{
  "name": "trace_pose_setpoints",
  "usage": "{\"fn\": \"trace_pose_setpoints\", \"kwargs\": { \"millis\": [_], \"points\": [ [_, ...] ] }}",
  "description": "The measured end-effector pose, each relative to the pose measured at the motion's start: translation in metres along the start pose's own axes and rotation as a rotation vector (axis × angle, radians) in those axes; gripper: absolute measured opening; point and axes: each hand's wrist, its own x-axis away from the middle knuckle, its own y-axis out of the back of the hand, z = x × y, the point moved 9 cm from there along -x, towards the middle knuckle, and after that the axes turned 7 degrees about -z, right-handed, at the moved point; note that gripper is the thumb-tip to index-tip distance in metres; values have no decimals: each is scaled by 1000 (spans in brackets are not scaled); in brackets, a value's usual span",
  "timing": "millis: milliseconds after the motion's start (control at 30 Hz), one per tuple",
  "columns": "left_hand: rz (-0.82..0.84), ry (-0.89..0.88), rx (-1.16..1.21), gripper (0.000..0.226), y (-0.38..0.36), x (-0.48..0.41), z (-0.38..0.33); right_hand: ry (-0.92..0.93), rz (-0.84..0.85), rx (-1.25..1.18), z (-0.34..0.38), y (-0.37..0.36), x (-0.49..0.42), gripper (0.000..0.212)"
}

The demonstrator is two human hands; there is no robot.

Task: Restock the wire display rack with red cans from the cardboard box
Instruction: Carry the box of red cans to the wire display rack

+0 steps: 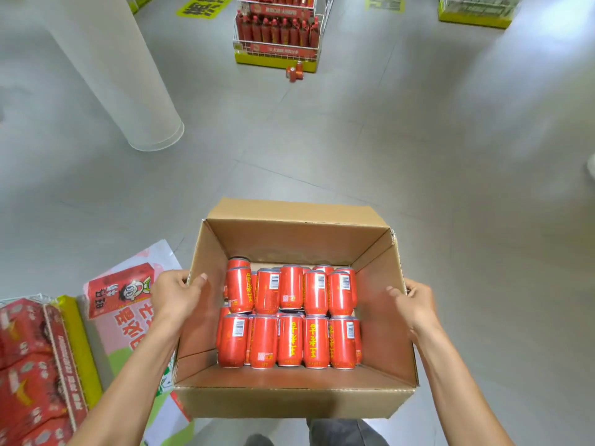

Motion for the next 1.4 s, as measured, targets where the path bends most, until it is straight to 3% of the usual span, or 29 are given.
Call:
{"fn": "trace_pose_setpoints", "kwargs": {
  "millis": [533, 700, 1167, 1400],
  "points": [
    [44, 63, 65, 59, -84, -216, -155, 13, 23, -7, 214, -51, -205, 23],
    [62, -10, 54, 58, -114, -327, -205, -2, 11, 24, 294, -102, -277, 29],
    [-25, 71, 153, 45, -132, -653, -363, 9, 62, -102, 552, -253, -490, 19],
    [-67, 156, 213, 40, -151, -787, -425, 3, 164, -126, 674, -340, -621, 20]
  ]
}}
